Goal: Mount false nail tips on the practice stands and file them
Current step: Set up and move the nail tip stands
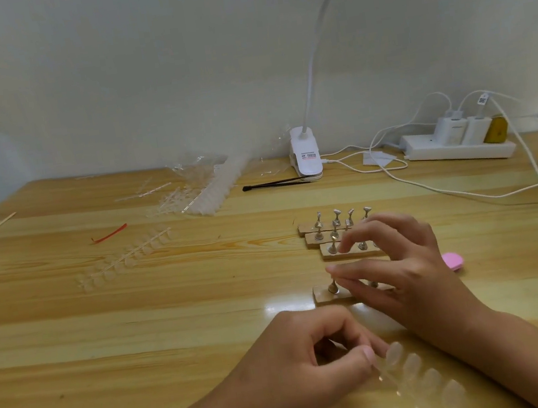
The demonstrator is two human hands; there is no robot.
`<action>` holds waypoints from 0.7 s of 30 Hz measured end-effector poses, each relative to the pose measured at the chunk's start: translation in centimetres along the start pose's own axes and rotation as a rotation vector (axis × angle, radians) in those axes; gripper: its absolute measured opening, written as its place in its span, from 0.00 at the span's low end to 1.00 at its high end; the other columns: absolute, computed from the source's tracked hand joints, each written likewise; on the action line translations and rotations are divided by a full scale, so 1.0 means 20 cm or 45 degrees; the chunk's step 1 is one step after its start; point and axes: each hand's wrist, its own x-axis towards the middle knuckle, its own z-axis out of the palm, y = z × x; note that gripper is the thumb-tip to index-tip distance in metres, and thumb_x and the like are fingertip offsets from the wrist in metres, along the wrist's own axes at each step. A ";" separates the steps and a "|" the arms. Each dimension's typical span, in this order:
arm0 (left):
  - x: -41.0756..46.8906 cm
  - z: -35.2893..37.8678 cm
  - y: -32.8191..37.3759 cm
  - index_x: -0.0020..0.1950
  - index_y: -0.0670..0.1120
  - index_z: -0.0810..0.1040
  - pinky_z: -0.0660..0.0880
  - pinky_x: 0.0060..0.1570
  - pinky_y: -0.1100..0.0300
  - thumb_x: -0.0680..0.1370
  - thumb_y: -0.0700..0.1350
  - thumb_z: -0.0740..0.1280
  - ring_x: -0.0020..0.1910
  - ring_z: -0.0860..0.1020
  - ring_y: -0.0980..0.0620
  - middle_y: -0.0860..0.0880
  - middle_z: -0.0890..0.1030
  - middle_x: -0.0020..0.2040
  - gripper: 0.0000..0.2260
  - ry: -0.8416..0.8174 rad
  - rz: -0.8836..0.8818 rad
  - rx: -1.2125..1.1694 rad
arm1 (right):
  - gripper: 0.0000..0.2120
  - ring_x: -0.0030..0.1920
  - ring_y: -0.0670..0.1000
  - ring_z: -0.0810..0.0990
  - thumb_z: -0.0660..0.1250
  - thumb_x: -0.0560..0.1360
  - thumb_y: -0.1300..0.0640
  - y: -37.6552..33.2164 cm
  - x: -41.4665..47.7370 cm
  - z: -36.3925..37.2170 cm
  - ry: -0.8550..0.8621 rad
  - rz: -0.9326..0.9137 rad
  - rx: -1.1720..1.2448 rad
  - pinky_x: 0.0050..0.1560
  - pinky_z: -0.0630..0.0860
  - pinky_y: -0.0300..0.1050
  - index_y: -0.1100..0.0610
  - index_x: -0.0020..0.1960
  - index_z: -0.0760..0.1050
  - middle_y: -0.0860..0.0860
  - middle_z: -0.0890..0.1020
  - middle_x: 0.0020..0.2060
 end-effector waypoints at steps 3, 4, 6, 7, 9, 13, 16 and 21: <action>0.00 0.00 0.00 0.42 0.55 0.81 0.80 0.51 0.53 0.75 0.51 0.67 0.49 0.83 0.48 0.54 0.86 0.49 0.04 0.072 -0.037 -0.056 | 0.12 0.61 0.53 0.71 0.64 0.74 0.47 -0.02 0.00 -0.01 -0.074 0.050 0.017 0.58 0.66 0.54 0.48 0.48 0.86 0.49 0.82 0.51; 0.01 0.00 0.00 0.41 0.57 0.81 0.79 0.53 0.50 0.74 0.53 0.67 0.49 0.82 0.45 0.53 0.86 0.48 0.04 0.108 -0.042 -0.072 | 0.14 0.62 0.54 0.70 0.64 0.74 0.47 -0.03 0.00 -0.02 -0.105 0.105 0.058 0.59 0.66 0.55 0.49 0.50 0.85 0.50 0.81 0.53; 0.01 -0.01 0.01 0.41 0.58 0.82 0.78 0.53 0.49 0.73 0.55 0.68 0.49 0.82 0.43 0.49 0.86 0.47 0.04 0.160 -0.057 -0.086 | 0.16 0.63 0.53 0.69 0.62 0.74 0.46 -0.04 0.02 -0.05 -0.133 0.274 0.239 0.63 0.65 0.52 0.49 0.57 0.82 0.49 0.78 0.57; 0.02 -0.01 0.01 0.41 0.55 0.82 0.78 0.52 0.51 0.74 0.53 0.69 0.48 0.82 0.46 0.49 0.86 0.47 0.04 0.175 -0.071 -0.093 | 0.17 0.64 0.51 0.68 0.62 0.74 0.46 -0.03 0.02 -0.08 -0.118 0.359 0.350 0.65 0.63 0.46 0.47 0.59 0.80 0.46 0.77 0.58; 0.02 -0.01 -0.01 0.43 0.48 0.82 0.80 0.50 0.60 0.77 0.47 0.70 0.46 0.84 0.53 0.51 0.86 0.46 0.05 0.202 -0.103 -0.123 | 0.15 0.64 0.45 0.67 0.61 0.74 0.44 -0.03 0.02 -0.14 -0.065 0.455 0.496 0.64 0.61 0.35 0.44 0.56 0.81 0.41 0.76 0.57; 0.03 -0.01 -0.01 0.42 0.45 0.80 0.78 0.47 0.66 0.77 0.46 0.70 0.45 0.84 0.57 0.52 0.87 0.43 0.06 0.261 -0.138 -0.180 | 0.10 0.67 0.44 0.65 0.65 0.70 0.38 -0.05 -0.01 -0.22 -0.208 0.449 0.526 0.61 0.63 0.37 0.42 0.40 0.81 0.37 0.76 0.57; 0.04 -0.01 -0.01 0.39 0.47 0.80 0.78 0.45 0.65 0.74 0.48 0.69 0.44 0.84 0.56 0.50 0.87 0.42 0.06 0.328 -0.159 -0.243 | 0.10 0.68 0.45 0.64 0.67 0.68 0.37 -0.07 -0.02 -0.21 -0.304 0.280 0.325 0.64 0.63 0.41 0.42 0.39 0.79 0.36 0.74 0.58; 0.05 -0.01 -0.01 0.36 0.44 0.78 0.77 0.39 0.67 0.78 0.38 0.68 0.37 0.83 0.57 0.48 0.86 0.38 0.10 0.379 -0.235 -0.321 | 0.10 0.66 0.50 0.67 0.68 0.73 0.43 -0.11 -0.03 -0.19 -0.140 0.007 0.097 0.62 0.69 0.49 0.49 0.40 0.79 0.44 0.74 0.60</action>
